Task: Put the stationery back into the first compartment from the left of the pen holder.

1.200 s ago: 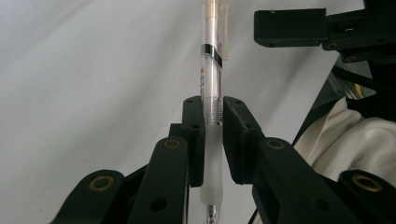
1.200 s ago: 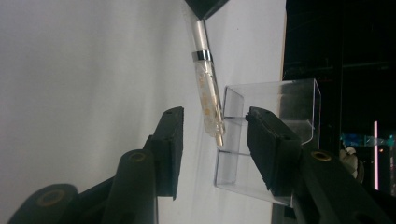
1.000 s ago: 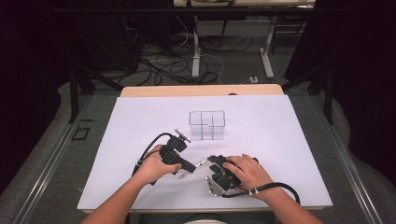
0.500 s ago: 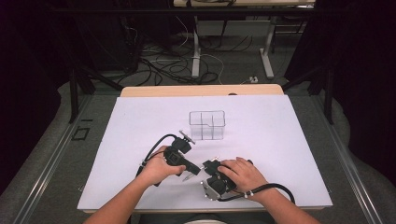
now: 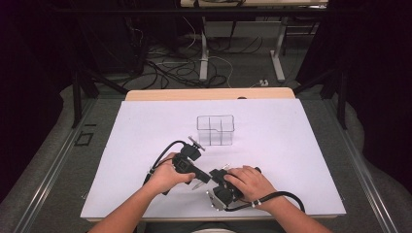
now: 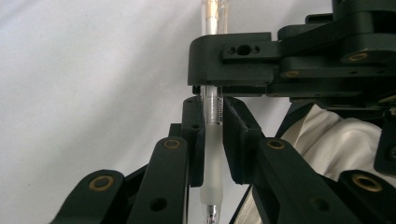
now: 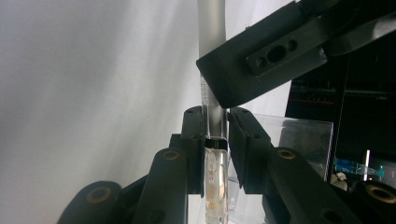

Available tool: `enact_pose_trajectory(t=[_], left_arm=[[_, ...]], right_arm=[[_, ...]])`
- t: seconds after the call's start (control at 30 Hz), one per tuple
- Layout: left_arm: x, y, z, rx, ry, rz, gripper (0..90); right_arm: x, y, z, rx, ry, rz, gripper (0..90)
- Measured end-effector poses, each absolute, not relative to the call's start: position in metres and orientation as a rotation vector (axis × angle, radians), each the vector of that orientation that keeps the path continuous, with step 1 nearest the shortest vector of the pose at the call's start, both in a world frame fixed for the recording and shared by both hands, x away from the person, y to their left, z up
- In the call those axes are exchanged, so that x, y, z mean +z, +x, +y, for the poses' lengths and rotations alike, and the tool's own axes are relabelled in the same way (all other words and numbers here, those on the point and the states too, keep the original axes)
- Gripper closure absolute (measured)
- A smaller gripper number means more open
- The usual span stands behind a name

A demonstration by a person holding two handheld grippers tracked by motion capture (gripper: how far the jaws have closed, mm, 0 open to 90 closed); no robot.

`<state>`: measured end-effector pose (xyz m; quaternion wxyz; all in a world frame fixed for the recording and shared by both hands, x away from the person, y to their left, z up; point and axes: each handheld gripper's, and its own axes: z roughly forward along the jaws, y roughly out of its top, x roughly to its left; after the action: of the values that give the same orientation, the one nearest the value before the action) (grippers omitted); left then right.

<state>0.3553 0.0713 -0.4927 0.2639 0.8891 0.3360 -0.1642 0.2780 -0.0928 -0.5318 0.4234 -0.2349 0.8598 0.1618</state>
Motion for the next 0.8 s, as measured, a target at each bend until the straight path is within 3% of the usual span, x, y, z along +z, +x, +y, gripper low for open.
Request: enact_pose_trajectory(t=[0.57, 0.8], left_arm=[[-0.4939, 0.3570, 0.0728, -0.461, 2.371, 0.929, 79.0], [-0.4943, 0.3583, 0.0766, -0.436, 2.356, 0.945, 67.8]], right_arm=[[-0.5335, 0.2795, -0.0910, 0.383, -0.615, 2.127, 79.4], [-0.5340, 0.2796, -0.0920, 0.364, -0.610, 2.143, 79.4]])
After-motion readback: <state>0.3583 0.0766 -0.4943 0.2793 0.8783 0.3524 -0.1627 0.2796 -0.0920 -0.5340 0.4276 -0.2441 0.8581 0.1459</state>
